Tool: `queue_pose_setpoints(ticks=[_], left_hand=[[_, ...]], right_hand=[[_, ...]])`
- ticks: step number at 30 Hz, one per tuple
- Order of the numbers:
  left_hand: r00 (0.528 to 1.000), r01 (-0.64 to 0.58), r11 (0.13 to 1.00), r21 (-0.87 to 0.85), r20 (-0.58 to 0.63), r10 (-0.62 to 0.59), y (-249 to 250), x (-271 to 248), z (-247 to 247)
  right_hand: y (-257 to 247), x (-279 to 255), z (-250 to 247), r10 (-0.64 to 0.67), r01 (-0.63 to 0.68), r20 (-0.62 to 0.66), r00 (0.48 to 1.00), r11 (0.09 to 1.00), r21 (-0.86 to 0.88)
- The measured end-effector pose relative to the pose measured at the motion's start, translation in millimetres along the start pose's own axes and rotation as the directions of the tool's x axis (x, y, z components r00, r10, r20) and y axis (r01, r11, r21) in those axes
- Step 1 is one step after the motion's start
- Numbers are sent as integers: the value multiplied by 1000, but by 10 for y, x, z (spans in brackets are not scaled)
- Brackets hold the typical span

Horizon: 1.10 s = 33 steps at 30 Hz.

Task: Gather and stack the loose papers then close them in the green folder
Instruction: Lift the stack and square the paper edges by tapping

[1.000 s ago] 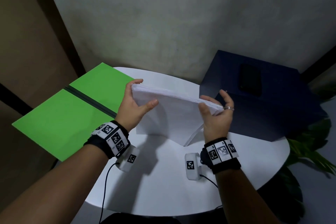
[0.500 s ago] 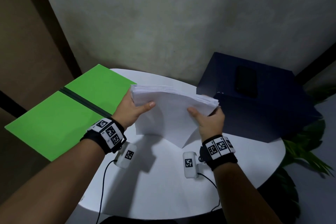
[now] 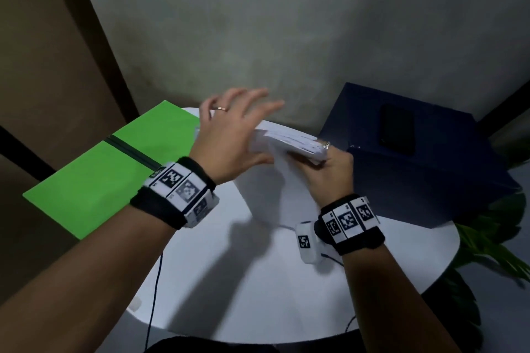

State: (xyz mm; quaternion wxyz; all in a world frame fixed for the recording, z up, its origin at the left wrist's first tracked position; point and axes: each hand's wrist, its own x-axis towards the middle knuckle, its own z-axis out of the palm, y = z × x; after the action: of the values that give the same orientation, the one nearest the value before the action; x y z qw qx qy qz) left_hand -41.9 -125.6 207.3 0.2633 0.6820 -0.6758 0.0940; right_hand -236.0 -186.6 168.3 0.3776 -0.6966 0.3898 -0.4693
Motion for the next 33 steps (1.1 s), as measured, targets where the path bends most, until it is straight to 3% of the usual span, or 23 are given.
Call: queue_pose_setpoints(ticks=[2,3,5,6,7,9,11,13,17,18,20,24,30,33], left_hand=[[986,-13,997,-74,165,25,23,45,27],[981,34,990,-138,193,-7,-28,27,65],[985,116,958,-263,157,-77,-222,-81,114],[983,164,919,-358,138,-122,-333,-133,114],[972,230,854,-467,145,-183,-445,-191,112],[922,380,636,-672,217,-321,-616,-321,115],[866,462,422,-780,293,-405,-737,-441,197],[822,502,342,-795,315,-475,-801,-539,340],[748,519,389,-761,184,-638,-618,-798,667],[748,512,390,-765,173,-641,-545,-883,711],[778,526,431,-733,210,-593,-500,-1066,808],[757,610,403,-683,352,-550,-626,-1278,930],[839,482,487,-728,225,-495,-650,-1101,821],[834,469,492,-734,185,-519,-617,-1010,830]], right_hand=[[-1,0,47,-88,88,5,996,991,-97],[41,-41,53,-73,62,-78,994,988,-145],[219,-179,12,36,-152,-339,940,934,-324],[347,-259,-47,132,-313,-451,883,881,-355],[483,-330,-113,271,-454,-508,817,846,-279],[719,-419,-232,542,-562,-424,726,822,89],[782,-422,-320,643,-548,-253,723,757,356],[696,-377,-355,645,-562,-169,745,744,362],[592,-413,-398,548,-492,-245,800,832,255],[601,-473,-397,531,-476,-273,802,845,245],[664,-637,-370,529,-476,-311,790,848,232],[814,-858,-355,551,-515,-293,781,834,196],[811,-797,-421,454,-429,-274,848,891,149],[792,-775,-395,398,-384,-279,874,917,106]])
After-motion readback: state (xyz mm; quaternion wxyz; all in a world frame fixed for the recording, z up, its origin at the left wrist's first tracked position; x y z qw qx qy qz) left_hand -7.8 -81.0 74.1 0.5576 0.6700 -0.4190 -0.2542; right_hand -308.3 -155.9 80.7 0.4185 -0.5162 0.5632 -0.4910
